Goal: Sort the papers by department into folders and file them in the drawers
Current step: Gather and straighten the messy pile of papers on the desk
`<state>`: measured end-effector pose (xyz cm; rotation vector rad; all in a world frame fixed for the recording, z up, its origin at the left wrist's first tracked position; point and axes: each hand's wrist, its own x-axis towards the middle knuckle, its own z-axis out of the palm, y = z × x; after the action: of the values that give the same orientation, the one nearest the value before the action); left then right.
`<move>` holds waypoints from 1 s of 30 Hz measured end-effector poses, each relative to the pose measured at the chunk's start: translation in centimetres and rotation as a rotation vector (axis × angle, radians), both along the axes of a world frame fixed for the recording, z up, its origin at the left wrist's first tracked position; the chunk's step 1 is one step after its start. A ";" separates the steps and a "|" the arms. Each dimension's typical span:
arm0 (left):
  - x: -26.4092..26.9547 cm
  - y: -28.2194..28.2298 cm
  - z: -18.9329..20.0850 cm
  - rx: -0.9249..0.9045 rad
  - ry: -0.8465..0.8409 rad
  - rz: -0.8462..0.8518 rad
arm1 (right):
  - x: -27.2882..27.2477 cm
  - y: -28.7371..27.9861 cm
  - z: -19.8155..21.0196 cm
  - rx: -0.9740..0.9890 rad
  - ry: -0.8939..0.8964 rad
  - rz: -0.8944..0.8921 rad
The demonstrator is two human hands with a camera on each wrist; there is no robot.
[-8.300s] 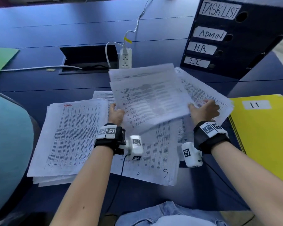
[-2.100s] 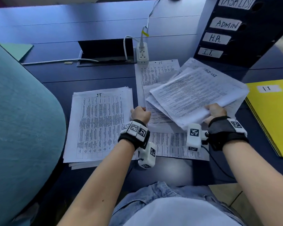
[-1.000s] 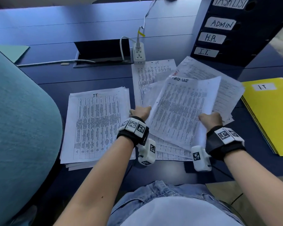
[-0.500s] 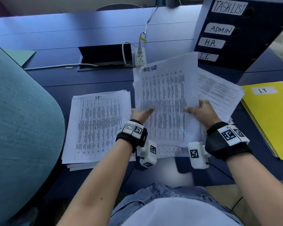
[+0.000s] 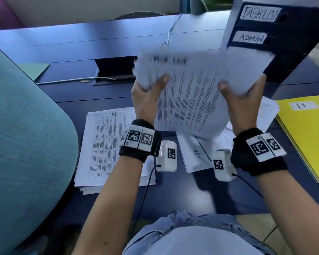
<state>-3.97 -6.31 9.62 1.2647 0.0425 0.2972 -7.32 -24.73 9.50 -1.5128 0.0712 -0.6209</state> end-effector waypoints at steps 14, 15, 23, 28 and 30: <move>0.2 2.4 -0.9 0.402 0.121 0.135 | 1.4 2.2 -4.0 -0.080 0.210 0.048; 0.5 3.4 0.0 0.428 0.111 0.170 | 1.8 2.8 -3.9 -0.072 0.213 0.092; 2.0 12.6 -0.2 0.936 0.440 0.513 | 3.4 10.5 -6.9 -0.356 0.546 0.530; 0.4 15.1 -4.2 1.089 0.749 0.481 | 2.7 13.9 -9.5 -0.553 0.734 0.643; -0.1 15.5 -5.8 1.111 0.834 0.455 | 2.0 14.7 -10.2 -0.572 0.812 0.696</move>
<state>-4.02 9.16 3.87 2.4160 1.0031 0.1467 -5.29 -9.98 -0.66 -2.1041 -0.0203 0.6030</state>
